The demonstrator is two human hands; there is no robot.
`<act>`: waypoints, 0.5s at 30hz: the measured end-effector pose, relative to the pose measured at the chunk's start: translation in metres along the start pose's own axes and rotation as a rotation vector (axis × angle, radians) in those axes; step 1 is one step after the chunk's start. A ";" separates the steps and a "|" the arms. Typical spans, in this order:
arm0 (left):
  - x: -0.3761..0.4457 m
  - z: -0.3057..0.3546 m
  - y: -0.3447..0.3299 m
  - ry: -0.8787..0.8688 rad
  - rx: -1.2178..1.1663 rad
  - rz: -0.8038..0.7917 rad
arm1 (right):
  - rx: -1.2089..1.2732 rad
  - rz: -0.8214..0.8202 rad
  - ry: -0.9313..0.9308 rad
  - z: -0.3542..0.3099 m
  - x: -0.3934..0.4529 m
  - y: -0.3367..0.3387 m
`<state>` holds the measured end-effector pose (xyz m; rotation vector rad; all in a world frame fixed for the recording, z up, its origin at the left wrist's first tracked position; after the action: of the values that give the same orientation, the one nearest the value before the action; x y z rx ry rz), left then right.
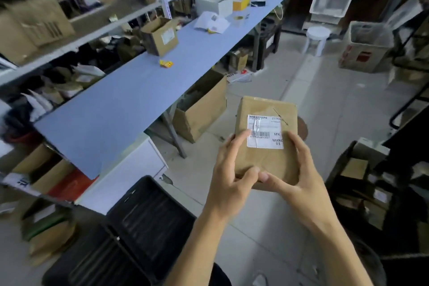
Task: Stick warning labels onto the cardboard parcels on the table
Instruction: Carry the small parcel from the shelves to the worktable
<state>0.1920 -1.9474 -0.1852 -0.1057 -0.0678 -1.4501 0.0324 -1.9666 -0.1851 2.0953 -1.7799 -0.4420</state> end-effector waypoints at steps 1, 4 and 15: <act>0.013 -0.003 0.000 0.001 0.013 0.014 | 0.003 -0.021 0.004 0.000 0.016 0.001; 0.052 -0.013 0.003 0.020 0.025 0.053 | 0.002 -0.064 0.001 0.004 0.060 -0.002; 0.259 -0.047 0.034 0.021 -0.075 0.014 | -0.077 -0.057 -0.015 -0.003 0.268 -0.024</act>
<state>0.2559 -2.2041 -0.2044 -0.1519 0.0049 -1.4401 0.0977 -2.2276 -0.1952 2.0989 -1.6874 -0.5339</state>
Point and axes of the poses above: each hand's wrist, its own x-axis towards the middle knuckle, its own y-axis out of the back of the hand, z = x × y, the point moved 4 cm from there along x, towards the middle knuckle, and after that the axes turned 13 degrees about -x, right-handed, at the moved point
